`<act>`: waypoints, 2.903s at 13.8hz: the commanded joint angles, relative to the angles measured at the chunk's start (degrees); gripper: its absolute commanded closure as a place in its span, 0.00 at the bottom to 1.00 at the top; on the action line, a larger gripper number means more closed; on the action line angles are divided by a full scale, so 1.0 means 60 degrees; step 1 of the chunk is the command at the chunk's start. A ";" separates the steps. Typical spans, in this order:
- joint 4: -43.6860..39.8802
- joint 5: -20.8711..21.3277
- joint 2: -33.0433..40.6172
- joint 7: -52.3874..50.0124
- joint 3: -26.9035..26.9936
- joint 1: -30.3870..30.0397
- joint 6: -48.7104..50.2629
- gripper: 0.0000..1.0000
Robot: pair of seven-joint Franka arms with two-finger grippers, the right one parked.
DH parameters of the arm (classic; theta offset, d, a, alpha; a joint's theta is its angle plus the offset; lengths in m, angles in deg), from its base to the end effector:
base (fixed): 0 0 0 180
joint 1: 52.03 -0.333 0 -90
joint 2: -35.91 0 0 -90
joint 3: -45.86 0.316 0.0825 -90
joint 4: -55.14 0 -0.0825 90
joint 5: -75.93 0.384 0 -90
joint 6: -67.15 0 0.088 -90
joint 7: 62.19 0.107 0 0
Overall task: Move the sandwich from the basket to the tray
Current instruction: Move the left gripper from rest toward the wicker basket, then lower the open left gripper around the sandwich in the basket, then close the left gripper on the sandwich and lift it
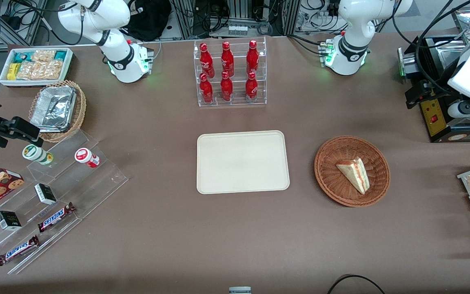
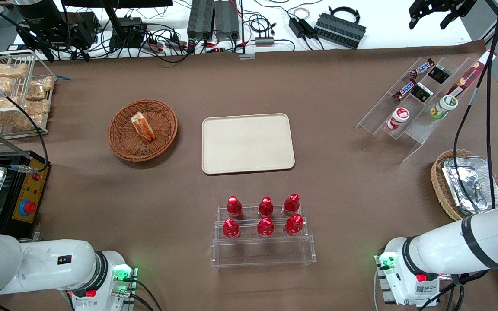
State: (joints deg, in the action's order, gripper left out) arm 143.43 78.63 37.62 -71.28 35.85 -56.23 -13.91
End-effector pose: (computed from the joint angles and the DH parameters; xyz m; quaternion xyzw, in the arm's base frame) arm 0.5266 -0.0495 0.6415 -0.9980 -0.0313 0.0446 0.0321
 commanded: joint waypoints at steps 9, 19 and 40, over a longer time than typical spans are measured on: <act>0.0561 0.0048 -0.1572 -0.0388 -0.0047 -0.0237 -0.1427 0.00; 0.5291 0.0018 -0.1897 -0.5364 -0.0149 -0.0238 -0.7915 0.00; 0.6029 0.0092 -0.2821 -0.5179 -0.0559 -0.0296 -1.0559 0.87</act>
State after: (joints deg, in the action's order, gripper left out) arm 181.18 78.74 19.21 -103.49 32.91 -57.25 -79.19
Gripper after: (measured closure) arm 0.471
